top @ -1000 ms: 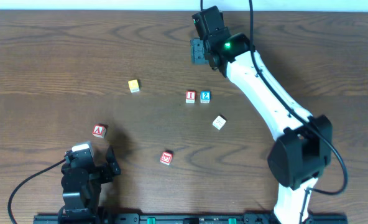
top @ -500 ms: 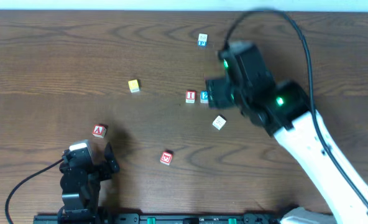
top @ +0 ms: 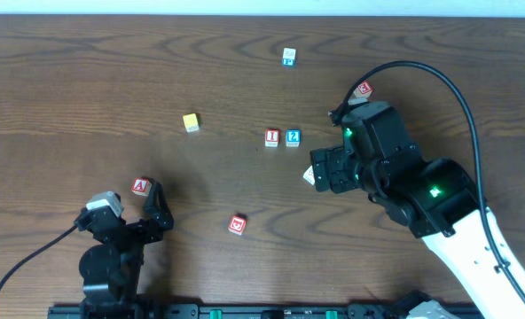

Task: Spell out Ai2
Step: 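Move the left gripper over the red 'A' block and grasp it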

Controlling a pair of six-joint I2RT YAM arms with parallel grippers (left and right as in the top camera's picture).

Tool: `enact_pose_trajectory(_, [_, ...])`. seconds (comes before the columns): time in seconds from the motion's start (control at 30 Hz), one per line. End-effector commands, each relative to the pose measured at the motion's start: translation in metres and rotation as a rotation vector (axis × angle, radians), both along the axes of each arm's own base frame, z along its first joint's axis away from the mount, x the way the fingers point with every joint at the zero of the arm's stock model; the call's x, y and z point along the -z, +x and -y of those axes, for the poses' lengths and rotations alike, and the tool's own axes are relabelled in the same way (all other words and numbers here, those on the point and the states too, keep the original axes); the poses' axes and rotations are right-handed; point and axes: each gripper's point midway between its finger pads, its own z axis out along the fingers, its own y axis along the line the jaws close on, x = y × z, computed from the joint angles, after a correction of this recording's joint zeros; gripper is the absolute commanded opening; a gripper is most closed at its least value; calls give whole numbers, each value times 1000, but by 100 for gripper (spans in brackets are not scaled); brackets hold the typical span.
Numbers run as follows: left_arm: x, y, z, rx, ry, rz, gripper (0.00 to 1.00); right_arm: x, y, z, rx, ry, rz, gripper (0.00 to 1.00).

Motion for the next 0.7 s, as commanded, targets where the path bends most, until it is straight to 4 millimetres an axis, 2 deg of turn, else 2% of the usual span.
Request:
enact_pose_trajectory(0.0, [4,2,-13,-66,37,-57,96,-2,0,-1,-20,-6,9,93])
enact_pose_trajectory(0.17, [19,9,-39,-153,200,-261,96,-4,6,6,-5,-44,43,95])
enact_pose_trajectory(0.43, [53,23,-39,-3,389,-589,95,-7,10,7,-5,-52,65,97])
enact_pose_trajectory(0.67, [84,34,-38,46,381,-761,95,-12,16,4,-3,-34,93,99])
